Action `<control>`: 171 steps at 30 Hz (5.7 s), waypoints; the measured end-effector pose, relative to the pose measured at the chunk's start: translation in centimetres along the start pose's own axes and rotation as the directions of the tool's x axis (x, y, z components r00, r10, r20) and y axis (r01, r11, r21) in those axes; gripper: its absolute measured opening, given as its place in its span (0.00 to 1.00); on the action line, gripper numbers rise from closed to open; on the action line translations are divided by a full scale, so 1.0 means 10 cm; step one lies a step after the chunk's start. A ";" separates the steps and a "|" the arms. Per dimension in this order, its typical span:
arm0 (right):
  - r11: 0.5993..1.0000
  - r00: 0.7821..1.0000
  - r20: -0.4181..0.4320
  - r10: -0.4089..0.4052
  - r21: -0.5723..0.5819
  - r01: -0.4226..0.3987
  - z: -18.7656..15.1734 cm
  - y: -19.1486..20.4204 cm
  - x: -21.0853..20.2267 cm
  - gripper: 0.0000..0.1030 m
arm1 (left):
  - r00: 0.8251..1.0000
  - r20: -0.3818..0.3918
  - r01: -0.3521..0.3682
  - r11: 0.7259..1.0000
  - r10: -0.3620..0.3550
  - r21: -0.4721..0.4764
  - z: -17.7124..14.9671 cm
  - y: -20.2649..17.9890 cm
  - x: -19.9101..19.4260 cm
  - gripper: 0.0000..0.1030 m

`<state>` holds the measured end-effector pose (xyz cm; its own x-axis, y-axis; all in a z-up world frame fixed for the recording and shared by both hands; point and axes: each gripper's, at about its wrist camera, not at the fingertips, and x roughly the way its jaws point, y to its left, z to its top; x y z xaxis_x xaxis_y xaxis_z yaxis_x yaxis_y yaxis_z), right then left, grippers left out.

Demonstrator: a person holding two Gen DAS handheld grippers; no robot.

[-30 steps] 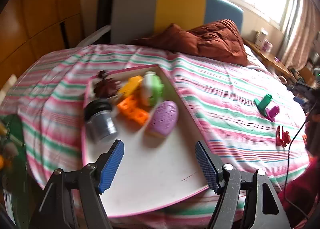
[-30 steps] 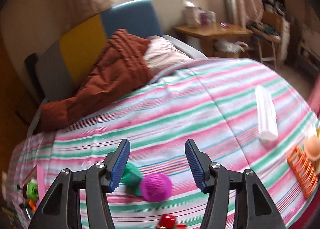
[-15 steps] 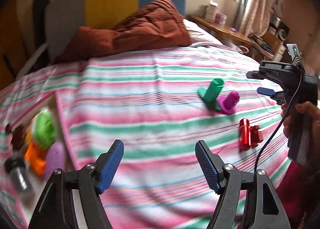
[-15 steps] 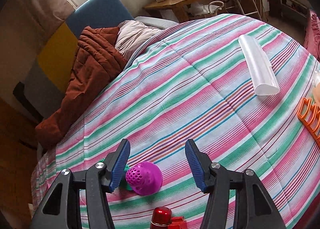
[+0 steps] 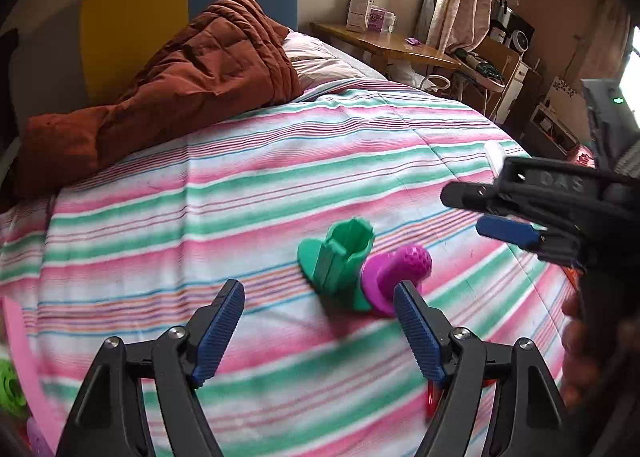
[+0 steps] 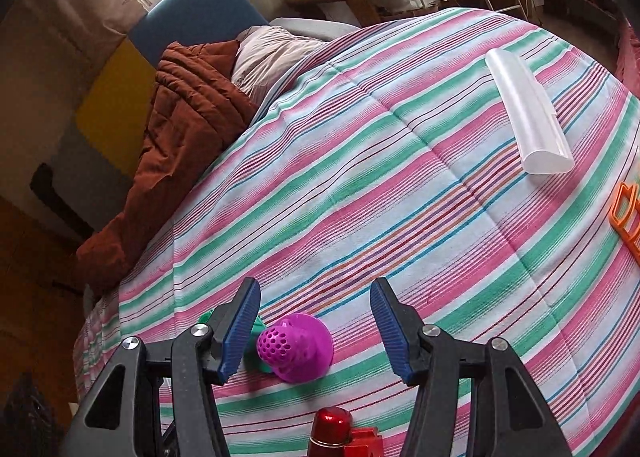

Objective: Organize rigid objects
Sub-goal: 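Grasp the green cup with the left gripper while the right gripper grasps the pink cone, then lift the green cup with the left gripper while the right gripper lifts the pink cone, then carry the green cup into the tray and lower it with the left gripper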

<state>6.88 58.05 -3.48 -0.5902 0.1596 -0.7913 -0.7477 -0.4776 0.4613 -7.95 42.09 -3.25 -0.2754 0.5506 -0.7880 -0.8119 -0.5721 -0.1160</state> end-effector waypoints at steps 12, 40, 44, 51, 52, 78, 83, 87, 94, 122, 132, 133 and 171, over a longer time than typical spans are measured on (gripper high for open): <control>1.000 1.000 -0.027 -0.007 0.003 0.007 0.01 -0.02 0.08 0.56 | 0.993 -0.109 0.049 0.997 -0.055 -0.060 0.03 0.10 0.52 0.31; 0.863 0.970 -0.129 -0.206 -0.492 0.117 -0.48 0.66 0.62 0.31 | 0.994 -0.086 0.050 0.982 -0.066 -0.183 -1.41 0.46 -0.77 0.29; 0.833 0.978 -0.154 -0.140 -0.552 0.033 -0.58 0.82 0.59 0.31 | 0.996 -0.074 0.042 0.983 -0.055 -0.177 -1.46 0.50 -0.86 0.35; 0.771 0.966 -0.191 -0.172 -0.636 0.012 -0.80 0.95 0.68 0.31 | 0.996 -0.068 0.044 0.984 -0.056 -0.172 -1.56 0.52 -1.00 0.59; 0.772 0.966 -0.192 -0.171 -0.635 0.011 -0.81 0.94 0.68 0.31 | 0.996 -0.069 0.039 0.986 -0.051 -0.162 -1.55 0.52 -0.99 0.60; 0.747 0.968 -0.156 -0.196 -0.664 0.044 -0.83 0.99 0.71 0.31 | 0.992 -0.113 -0.069 0.995 0.061 -0.077 -1.47 0.39 -0.68 0.29; 0.741 0.968 -0.153 -0.198 -0.670 0.046 -0.83 1.00 0.74 0.31 | 0.994 -0.095 -0.068 0.990 0.057 -0.120 -1.48 0.45 -0.79 0.29; 0.744 0.968 -0.153 -0.201 -0.666 0.049 -0.84 1.00 0.74 0.31 | 0.997 -0.051 -0.066 0.991 0.060 -0.119 -1.48 0.45 -0.98 0.29; 0.727 0.968 -0.134 -0.211 -0.684 0.064 -0.86 1.00 0.73 0.31 | 0.999 -0.001 -0.053 0.988 0.054 -0.147 -1.50 0.52 -1.28 0.29; 0.696 0.968 -0.101 -0.229 -0.712 0.090 -0.87 1.03 0.74 0.31 | 0.920 -0.163 -0.387 0.756 0.357 -0.528 -2.52 2.33 -1.96 0.30; 0.695 0.968 -0.099 -0.230 -0.713 0.092 -0.88 1.02 0.74 0.31 | 0.882 -0.153 -0.464 0.764 0.446 -0.448 -2.46 2.23 -1.90 0.33; 0.695 0.968 -0.099 -0.230 -0.713 0.092 -0.88 1.02 0.74 0.31 | 0.876 -0.147 -0.474 0.761 0.460 -0.442 -2.46 2.21 -1.91 0.37; 0.674 0.967 -0.073 -0.242 -0.730 0.114 -0.93 1.08 0.72 0.31 | 0.842 -0.078 -0.512 0.744 0.534 -0.429 -2.34 2.03 -2.21 0.50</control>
<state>-2.62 46.06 -7.95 -0.3676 0.2068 -0.9067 -0.3493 -0.9343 -0.0715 -6.29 4.10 -2.31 -0.6251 0.1108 -0.7726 -0.2423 -0.9685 0.0572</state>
